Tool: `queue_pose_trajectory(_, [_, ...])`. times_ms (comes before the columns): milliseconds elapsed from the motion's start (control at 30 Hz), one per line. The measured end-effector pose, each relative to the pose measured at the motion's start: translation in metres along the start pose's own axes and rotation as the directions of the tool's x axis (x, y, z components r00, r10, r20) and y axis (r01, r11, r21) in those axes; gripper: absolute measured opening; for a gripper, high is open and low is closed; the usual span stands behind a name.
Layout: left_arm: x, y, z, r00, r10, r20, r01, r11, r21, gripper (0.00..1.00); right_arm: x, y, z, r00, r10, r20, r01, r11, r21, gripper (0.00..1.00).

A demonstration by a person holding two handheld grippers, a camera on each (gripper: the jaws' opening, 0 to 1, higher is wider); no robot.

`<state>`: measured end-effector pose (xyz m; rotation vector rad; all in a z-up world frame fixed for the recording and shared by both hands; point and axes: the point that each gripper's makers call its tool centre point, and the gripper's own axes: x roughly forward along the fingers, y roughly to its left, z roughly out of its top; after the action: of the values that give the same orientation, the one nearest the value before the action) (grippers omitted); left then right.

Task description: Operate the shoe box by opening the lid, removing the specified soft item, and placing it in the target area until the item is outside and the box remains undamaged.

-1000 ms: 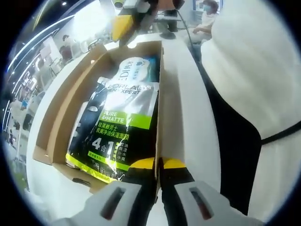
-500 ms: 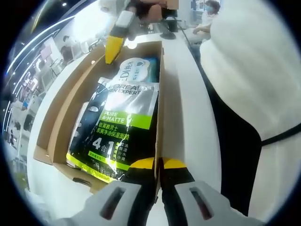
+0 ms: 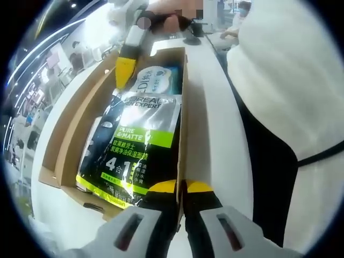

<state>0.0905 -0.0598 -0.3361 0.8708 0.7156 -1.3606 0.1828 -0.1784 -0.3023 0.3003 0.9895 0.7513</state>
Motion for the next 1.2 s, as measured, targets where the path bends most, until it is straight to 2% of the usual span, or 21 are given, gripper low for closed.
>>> queue_pose_trajectory(67, [0.0,0.0,0.0,1.0,-0.001,0.0,0.001,1.0,-0.001,0.03,0.002,0.009,-0.004,0.998,0.067,-0.021,-0.066,0.996,0.055,0.08])
queue_pose_trajectory(133, [0.0,0.0,0.0,1.0,0.0,0.0,0.0,1.0,-0.002,0.03,0.002,0.001,-0.003,0.999,0.041,-0.02,-0.04,0.998,0.051,0.07])
queue_pose_trajectory(167, [0.0,0.0,0.0,1.0,0.0,0.0,0.0,1.0,-0.001,0.03,0.003,0.002,-0.006,0.997,0.061,-0.037,-0.059,0.996,0.062,0.06])
queue_pose_trajectory(233, [0.0,0.0,0.0,1.0,0.001,0.001,-0.001,1.0,-0.001,0.03,0.002,0.012,-0.009,0.991,0.127,-0.046,-0.12,0.982,0.145,0.07])
queue_pose_trajectory(267, [0.0,0.0,0.0,1.0,0.001,0.001,-0.001,1.0,0.0,0.03,0.002,0.018,-0.008,0.985,0.17,-0.041,-0.161,0.972,0.17,0.06])
queue_pose_trajectory(333, [0.0,0.0,0.0,1.0,0.0,0.001,0.0,1.0,0.0,0.03,0.002,0.024,-0.008,0.977,0.21,-0.039,-0.197,0.957,0.211,0.08])
queue_pose_trajectory(367, [0.0,0.0,0.0,1.0,0.0,0.001,0.0,1.0,-0.001,0.03,0.003,0.022,-0.008,0.979,0.199,-0.037,-0.188,0.962,0.199,0.07])
queue_pose_trajectory(400, [0.0,0.0,0.0,1.0,0.0,0.001,0.0,1.0,0.0,0.03,0.005,0.018,-0.009,0.986,0.163,-0.044,-0.157,0.98,0.119,0.07])
queue_pose_trajectory(467, [0.001,0.0,0.0,1.0,0.001,0.0,-0.001,1.0,0.001,0.03,0.008,0.017,-0.014,0.989,0.13,-0.071,-0.124,0.989,0.077,0.07])
queue_pose_trajectory(733, [0.001,0.0,0.001,1.0,0.004,0.001,-0.004,1.0,-0.004,0.03,0.015,0.028,-0.017,0.988,0.142,-0.067,-0.137,0.987,0.084,0.04])
queue_pose_trajectory(800, [0.001,0.0,0.001,1.0,0.004,0.002,-0.004,1.0,-0.003,0.03,0.019,0.022,-0.017,0.993,0.092,-0.079,-0.095,0.995,-0.028,0.02])
queue_pose_trajectory(933, [0.001,-0.001,0.0,1.0,0.004,0.002,-0.004,1.0,-0.001,0.03,0.019,0.028,-0.017,0.987,0.136,-0.083,-0.13,0.989,0.072,0.03])
queue_pose_trajectory(967, [0.001,-0.001,0.0,1.0,0.005,0.002,-0.005,1.0,-0.001,0.03,0.017,0.03,-0.017,0.983,0.161,-0.084,-0.148,0.978,0.15,0.03])
queue_pose_trajectory(1000, [0.001,-0.001,0.0,1.0,0.005,0.002,-0.005,1.0,0.0,0.03,0.012,0.035,-0.011,0.975,0.219,-0.038,-0.206,0.955,0.215,0.02])
queue_pose_trajectory(1033, [0.001,-0.001,0.0,1.0,0.005,0.002,-0.005,1.0,-0.002,0.03,0.008,0.037,-0.003,0.967,0.255,0.015,-0.251,0.938,0.241,0.0])
queue_pose_trajectory(1067, [0.001,0.0,0.0,1.0,0.005,0.003,-0.005,1.0,-0.002,0.03,0.005,0.039,-0.002,0.962,0.272,0.025,-0.269,0.928,0.257,0.0])
queue_pose_trajectory(1100, [0.001,0.0,0.0,1.0,0.005,0.003,-0.005,1.0,-0.001,0.03,0.005,0.039,-0.003,0.961,0.275,0.018,-0.27,0.928,0.256,0.0])
queue_pose_trajectory(1167, [0.001,-0.001,0.0,1.0,0.004,0.002,-0.004,1.0,0.003,0.03,0.011,0.04,-0.013,0.97,0.238,-0.039,-0.226,0.953,0.204,0.01])
queue_pose_trajectory(1200, [0.001,-0.001,0.0,1.0,0.003,0.002,-0.003,1.0,0.002,0.03,0.011,0.042,-0.016,0.969,0.24,-0.061,-0.227,0.958,0.174,0.02])
